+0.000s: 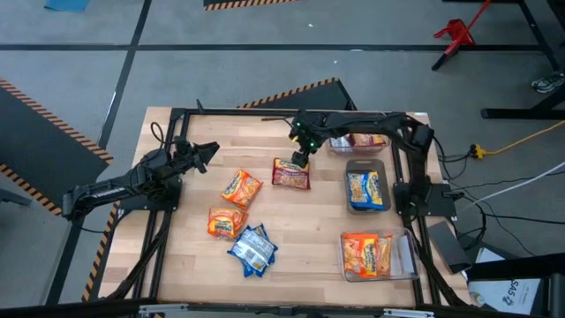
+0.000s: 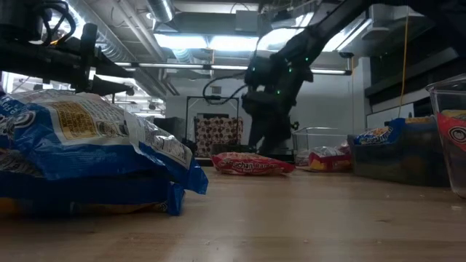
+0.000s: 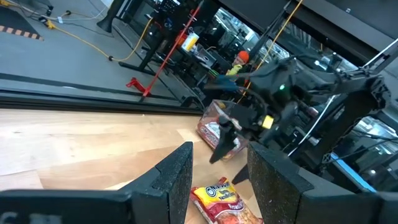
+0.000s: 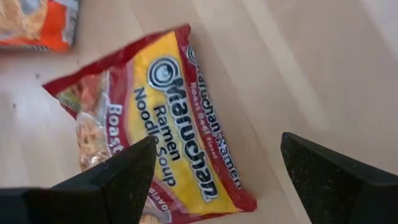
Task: Sort Maruchan noodles
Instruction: Put the red noodle pack into the top transparent bin
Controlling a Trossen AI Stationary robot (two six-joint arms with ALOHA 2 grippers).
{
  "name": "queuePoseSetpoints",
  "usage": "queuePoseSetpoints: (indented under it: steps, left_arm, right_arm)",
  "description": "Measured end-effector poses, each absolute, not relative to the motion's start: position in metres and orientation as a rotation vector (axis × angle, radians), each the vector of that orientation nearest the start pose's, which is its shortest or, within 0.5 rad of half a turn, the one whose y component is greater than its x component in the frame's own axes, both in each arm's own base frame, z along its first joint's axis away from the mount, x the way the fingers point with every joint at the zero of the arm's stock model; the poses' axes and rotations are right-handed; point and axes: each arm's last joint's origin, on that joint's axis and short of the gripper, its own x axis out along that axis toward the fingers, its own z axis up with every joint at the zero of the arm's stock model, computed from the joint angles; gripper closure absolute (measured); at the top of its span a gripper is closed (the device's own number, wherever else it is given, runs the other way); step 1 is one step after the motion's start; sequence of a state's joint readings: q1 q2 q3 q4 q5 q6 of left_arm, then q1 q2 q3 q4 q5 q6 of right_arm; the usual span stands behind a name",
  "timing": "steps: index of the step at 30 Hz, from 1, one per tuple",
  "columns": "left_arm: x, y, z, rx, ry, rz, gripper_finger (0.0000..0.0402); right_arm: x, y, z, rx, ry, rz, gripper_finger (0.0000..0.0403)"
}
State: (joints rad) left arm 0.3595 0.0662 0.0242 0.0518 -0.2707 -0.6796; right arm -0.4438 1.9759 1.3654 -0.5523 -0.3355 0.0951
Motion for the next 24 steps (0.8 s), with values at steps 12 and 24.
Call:
queuePoseSetpoints:
  steps: [12,24]
  left_arm:
    - [0.09,0.042,0.172,-0.656,-0.225,0.605,0.0255]
    - [0.09,0.043,0.17,-0.655,-0.213,0.628,0.0255]
  right_arm:
    - [0.364,-0.153,0.134,0.605,1.197,0.027,0.0077]
    - [0.368,-0.135,0.134,0.574,1.223,0.09,0.0327]
